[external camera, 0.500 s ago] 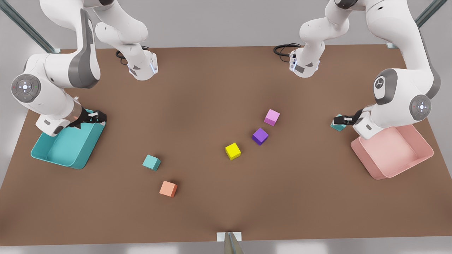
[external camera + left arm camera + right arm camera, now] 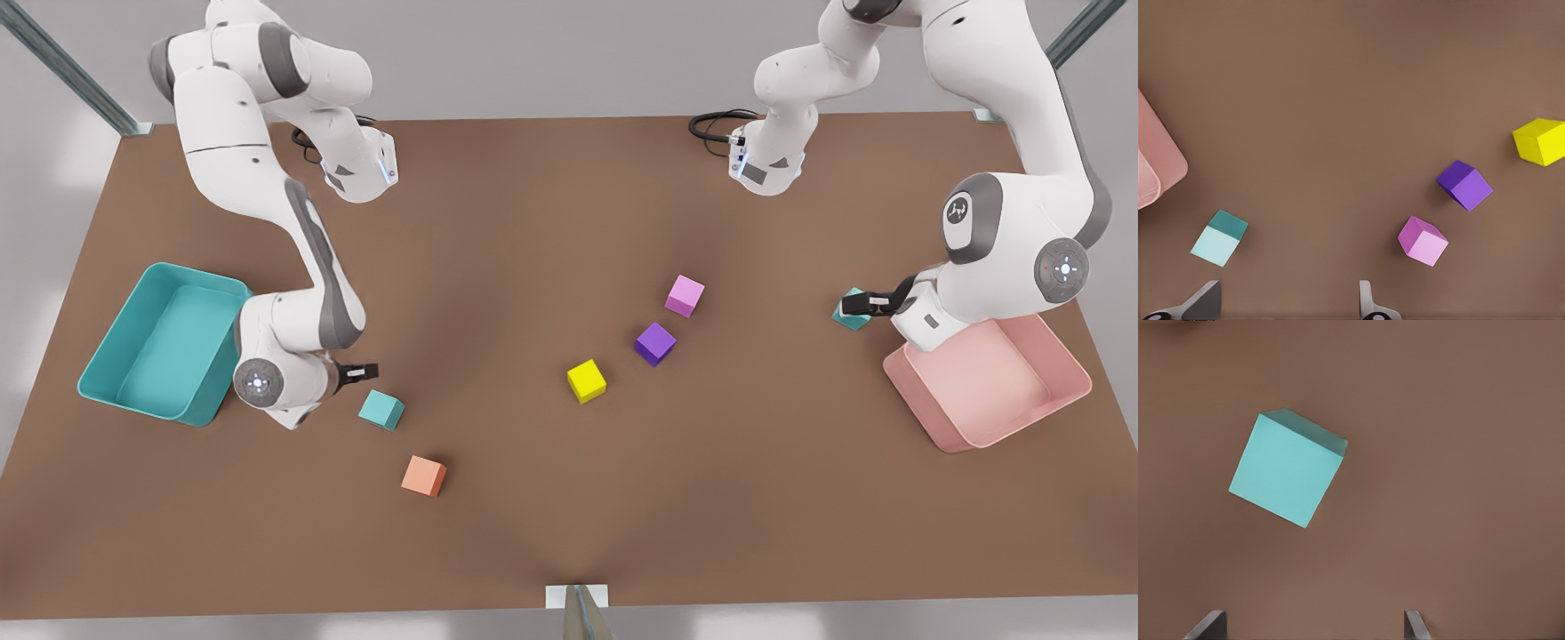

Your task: Stack the two blue cubes on top of each other

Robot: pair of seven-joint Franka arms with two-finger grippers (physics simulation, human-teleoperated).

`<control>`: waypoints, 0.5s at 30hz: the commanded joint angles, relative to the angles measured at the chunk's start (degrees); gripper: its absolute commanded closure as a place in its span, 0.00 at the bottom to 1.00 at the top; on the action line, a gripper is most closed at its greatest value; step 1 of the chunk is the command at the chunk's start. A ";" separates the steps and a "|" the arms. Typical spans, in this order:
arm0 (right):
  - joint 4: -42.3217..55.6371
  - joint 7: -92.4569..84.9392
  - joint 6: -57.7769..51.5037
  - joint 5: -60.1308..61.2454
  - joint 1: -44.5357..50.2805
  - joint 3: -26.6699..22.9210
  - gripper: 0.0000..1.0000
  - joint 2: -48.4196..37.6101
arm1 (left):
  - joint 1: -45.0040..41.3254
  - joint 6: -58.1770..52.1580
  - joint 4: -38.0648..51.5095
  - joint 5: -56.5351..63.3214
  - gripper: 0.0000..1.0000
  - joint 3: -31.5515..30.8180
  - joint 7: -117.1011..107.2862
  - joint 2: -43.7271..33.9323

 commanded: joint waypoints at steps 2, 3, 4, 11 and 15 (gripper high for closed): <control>0.40 20.13 11.08 4.52 -0.61 0.04 0.00 1.10 | 0.03 -0.21 0.03 0.03 0.00 -0.04 0.20 -0.01; 0.40 19.43 11.43 4.52 -0.61 -0.05 0.00 1.36 | 0.12 -0.12 0.03 0.03 0.00 -0.04 0.20 -0.01; 0.31 19.51 11.08 4.52 -0.61 -0.05 0.00 1.36 | 0.12 -0.21 0.03 0.03 0.00 -0.04 0.20 0.08; -0.04 21.71 14.41 5.05 -0.35 -0.05 0.00 3.82 | 0.21 -0.21 0.03 0.03 0.00 -0.04 0.20 0.34; 0.05 23.72 16.61 4.96 0.88 0.04 0.00 5.23 | 0.21 -0.47 0.03 0.03 0.00 -0.04 0.20 0.34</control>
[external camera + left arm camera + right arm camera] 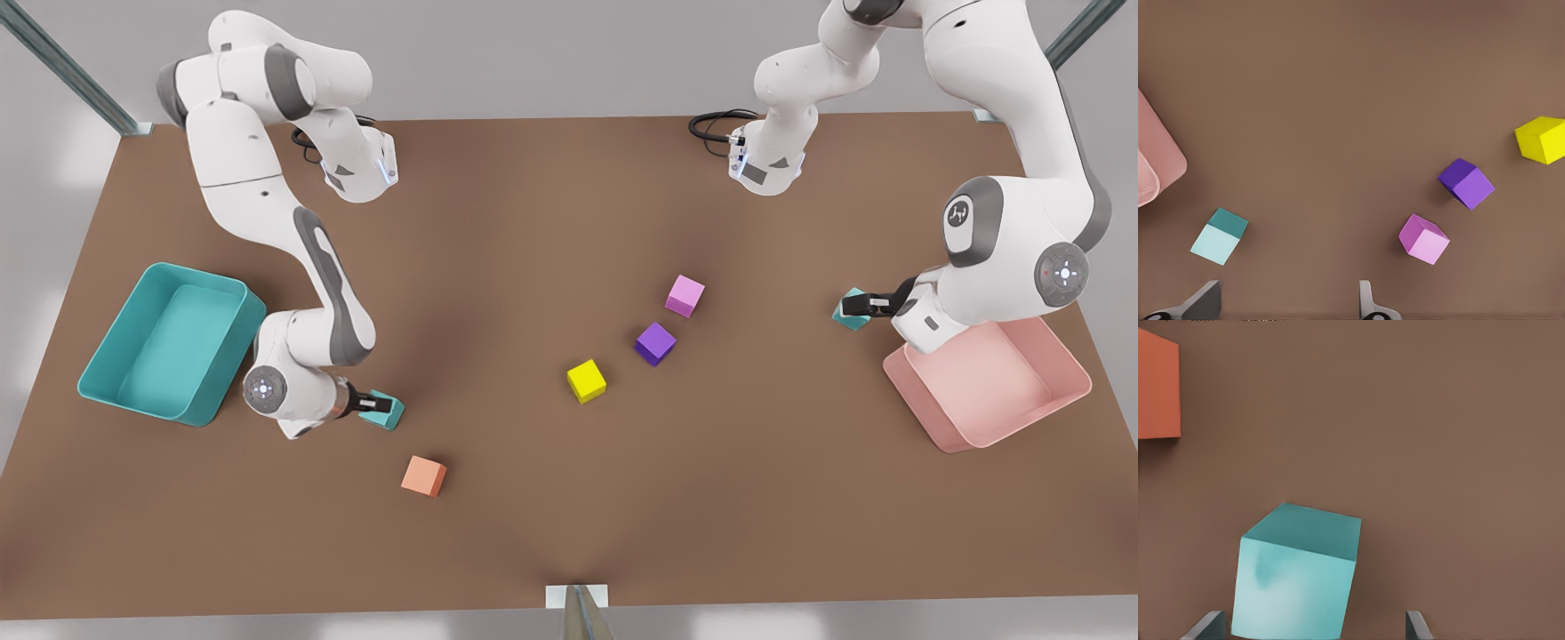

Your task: Stack the two blue cubes on top of each other

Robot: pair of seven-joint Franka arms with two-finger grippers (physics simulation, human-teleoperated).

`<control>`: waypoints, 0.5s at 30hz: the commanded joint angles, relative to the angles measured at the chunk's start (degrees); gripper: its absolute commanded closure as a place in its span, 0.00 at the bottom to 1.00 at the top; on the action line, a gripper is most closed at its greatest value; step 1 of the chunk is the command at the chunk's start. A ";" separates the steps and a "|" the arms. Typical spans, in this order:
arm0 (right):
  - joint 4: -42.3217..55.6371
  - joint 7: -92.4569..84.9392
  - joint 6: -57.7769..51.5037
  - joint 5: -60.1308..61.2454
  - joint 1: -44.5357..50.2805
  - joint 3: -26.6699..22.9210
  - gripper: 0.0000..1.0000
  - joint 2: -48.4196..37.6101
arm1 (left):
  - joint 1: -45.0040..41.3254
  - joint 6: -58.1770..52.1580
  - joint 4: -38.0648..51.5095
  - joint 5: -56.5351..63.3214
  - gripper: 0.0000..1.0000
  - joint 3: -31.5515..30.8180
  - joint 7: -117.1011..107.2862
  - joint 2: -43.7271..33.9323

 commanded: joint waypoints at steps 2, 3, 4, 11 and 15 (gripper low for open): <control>0.19 13.88 3.06 -0.15 1.45 0.01 0.00 0.16 | 0.00 -0.20 0.05 0.03 0.00 -0.04 0.08 0.18; 0.37 13.98 3.06 -0.15 1.89 0.01 0.00 0.33 | 0.00 -0.20 0.05 0.03 0.00 -0.04 0.08 0.18; 0.46 14.06 3.76 -0.15 2.24 0.01 0.00 0.77 | 0.17 -0.20 0.05 0.03 0.00 -0.04 0.08 0.18; 0.55 14.06 4.20 -0.24 2.15 0.01 0.00 2.88 | 0.26 -0.29 -0.03 0.03 0.00 -0.04 0.08 0.27; 0.63 14.06 4.46 -0.24 2.15 0.01 0.00 3.23 | 0.26 -0.20 0.05 0.03 0.00 -0.04 0.08 0.27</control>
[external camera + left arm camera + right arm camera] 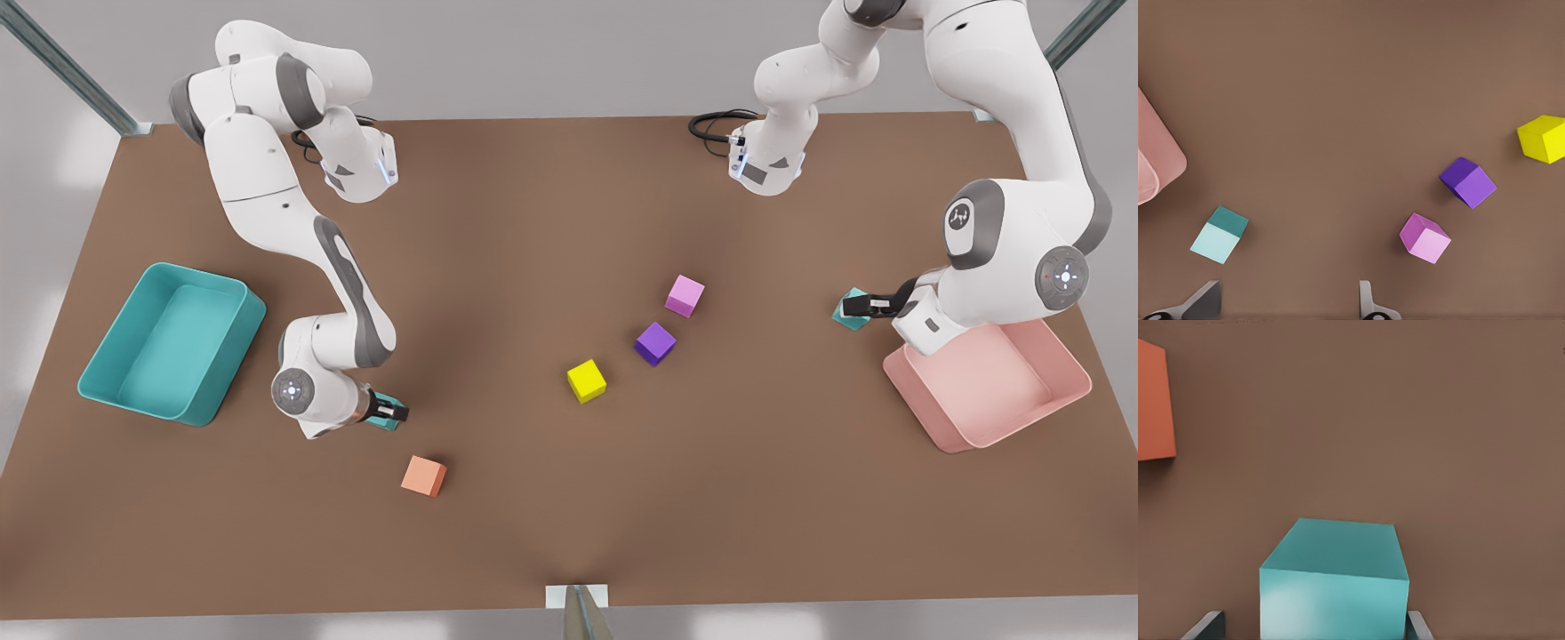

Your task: Stack the two blue cubes on top of each other

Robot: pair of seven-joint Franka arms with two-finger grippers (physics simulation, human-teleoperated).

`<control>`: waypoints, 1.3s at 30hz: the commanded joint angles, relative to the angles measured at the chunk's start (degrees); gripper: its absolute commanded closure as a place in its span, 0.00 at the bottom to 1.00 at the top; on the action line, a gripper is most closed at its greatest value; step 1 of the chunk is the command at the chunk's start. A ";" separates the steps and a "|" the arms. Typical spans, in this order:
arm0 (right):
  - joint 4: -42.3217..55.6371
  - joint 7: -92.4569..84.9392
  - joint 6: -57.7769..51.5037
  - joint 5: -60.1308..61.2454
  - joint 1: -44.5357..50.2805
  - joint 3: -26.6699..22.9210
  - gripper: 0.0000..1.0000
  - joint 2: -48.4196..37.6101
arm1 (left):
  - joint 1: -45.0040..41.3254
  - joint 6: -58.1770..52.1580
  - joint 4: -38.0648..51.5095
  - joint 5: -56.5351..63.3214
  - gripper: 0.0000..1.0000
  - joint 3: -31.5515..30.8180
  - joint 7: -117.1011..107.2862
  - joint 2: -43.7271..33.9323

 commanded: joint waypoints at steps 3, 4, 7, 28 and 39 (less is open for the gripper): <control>0.12 6.02 0.61 0.06 0.02 -0.09 0.00 1.63 | 0.00 -0.02 0.03 0.03 0.00 -0.04 0.03 -0.06; 0.12 6.02 0.61 0.06 0.11 -0.09 0.00 1.98 | 0.00 -0.11 0.03 0.03 0.00 -0.04 0.03 -0.06; 0.12 6.11 0.53 0.15 0.20 0.00 0.00 2.33 | 0.00 -0.02 -0.05 0.03 0.00 -0.04 0.03 0.03; 21.10 32.89 -6.95 0.23 17.59 4.13 0.38 0.65 | 0.88 -1.08 1.00 0.12 0.00 -0.04 0.03 0.38; 44.15 55.85 -4.13 -1.96 35.53 -0.26 0.38 17.89 | 0.97 -1.08 1.00 0.12 0.00 0.05 -0.06 1.26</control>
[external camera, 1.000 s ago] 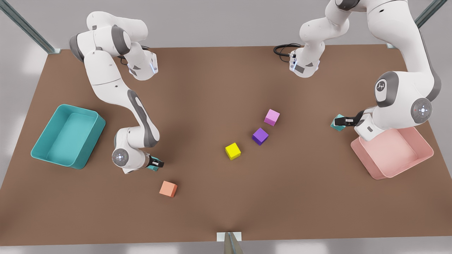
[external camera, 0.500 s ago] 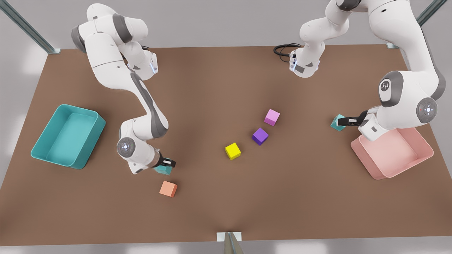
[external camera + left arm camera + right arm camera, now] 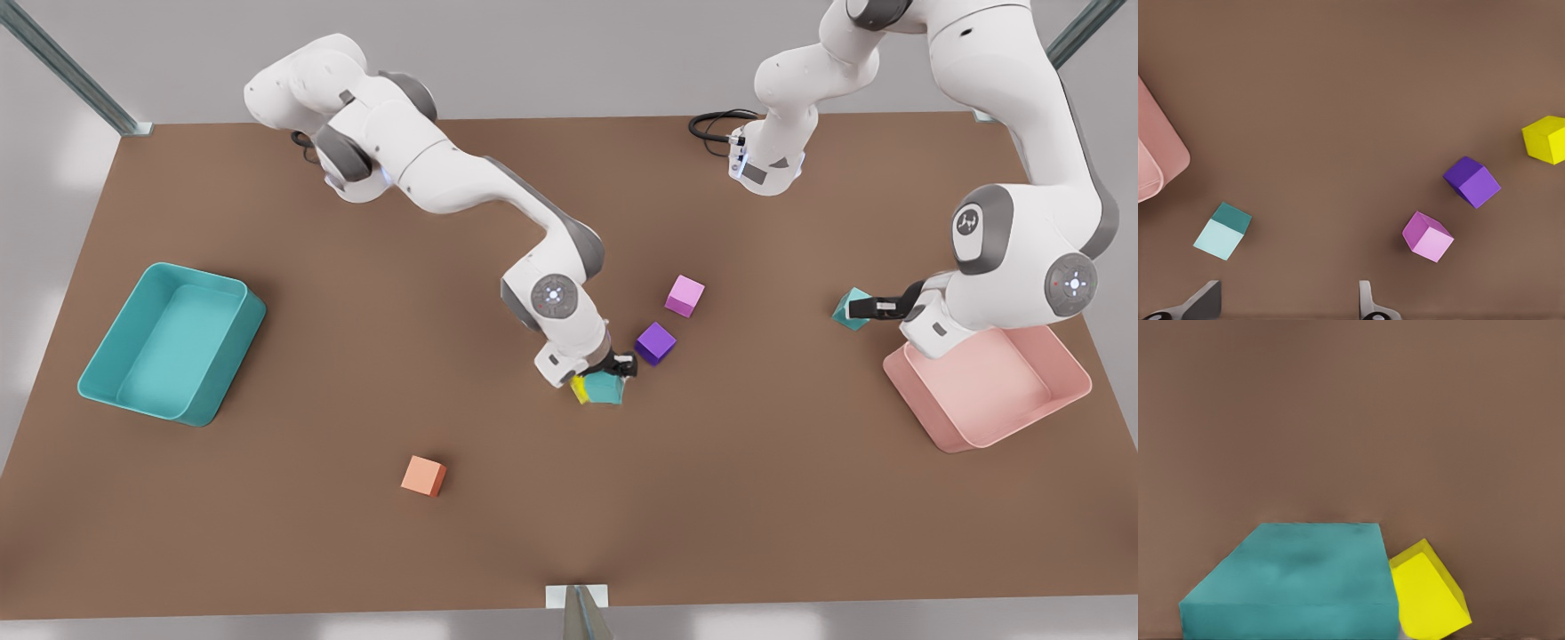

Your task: Stack the two blue cubes on top of each other

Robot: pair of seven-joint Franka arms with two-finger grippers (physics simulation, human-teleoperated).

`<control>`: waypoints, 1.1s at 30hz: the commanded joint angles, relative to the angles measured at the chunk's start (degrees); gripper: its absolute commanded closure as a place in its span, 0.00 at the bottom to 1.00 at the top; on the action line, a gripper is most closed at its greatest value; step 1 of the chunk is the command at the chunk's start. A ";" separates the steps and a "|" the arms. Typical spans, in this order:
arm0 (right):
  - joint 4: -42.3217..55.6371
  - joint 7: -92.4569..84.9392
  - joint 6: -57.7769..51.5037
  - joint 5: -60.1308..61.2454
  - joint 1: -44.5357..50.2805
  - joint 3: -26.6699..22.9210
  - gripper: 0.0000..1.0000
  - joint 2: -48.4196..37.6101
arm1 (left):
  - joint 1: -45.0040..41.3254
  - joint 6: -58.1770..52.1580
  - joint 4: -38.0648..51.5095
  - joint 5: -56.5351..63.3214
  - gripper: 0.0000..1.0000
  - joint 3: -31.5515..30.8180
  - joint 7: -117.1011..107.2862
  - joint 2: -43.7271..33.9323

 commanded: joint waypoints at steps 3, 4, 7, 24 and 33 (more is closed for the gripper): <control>-0.54 33.36 -1.12 -2.90 3.63 -0.75 0.38 -0.02 | 0.03 -0.04 -0.06 0.04 0.00 -0.03 -0.09 0.04; -0.72 36.00 -2.18 -3.52 4.42 -0.84 0.38 -0.19 | -0.06 -0.04 0.02 0.12 0.00 -0.03 -0.09 0.04; -3.26 37.50 -5.70 -4.04 5.66 -1.19 0.38 -1.33 | -0.06 0.22 1.34 0.39 0.00 -0.12 -0.18 -0.05; -20.85 33.46 -4.47 -5.28 6.45 -1.02 0.00 -8.10 | 0.03 30.28 -27.04 5.84 0.00 11.13 25.91 -1.19; -6.52 -34.71 -16.07 -1.93 -25.19 -2.68 0.00 -13.56 | 1.35 35.99 -34.60 6.01 0.00 11.40 46.40 -1.10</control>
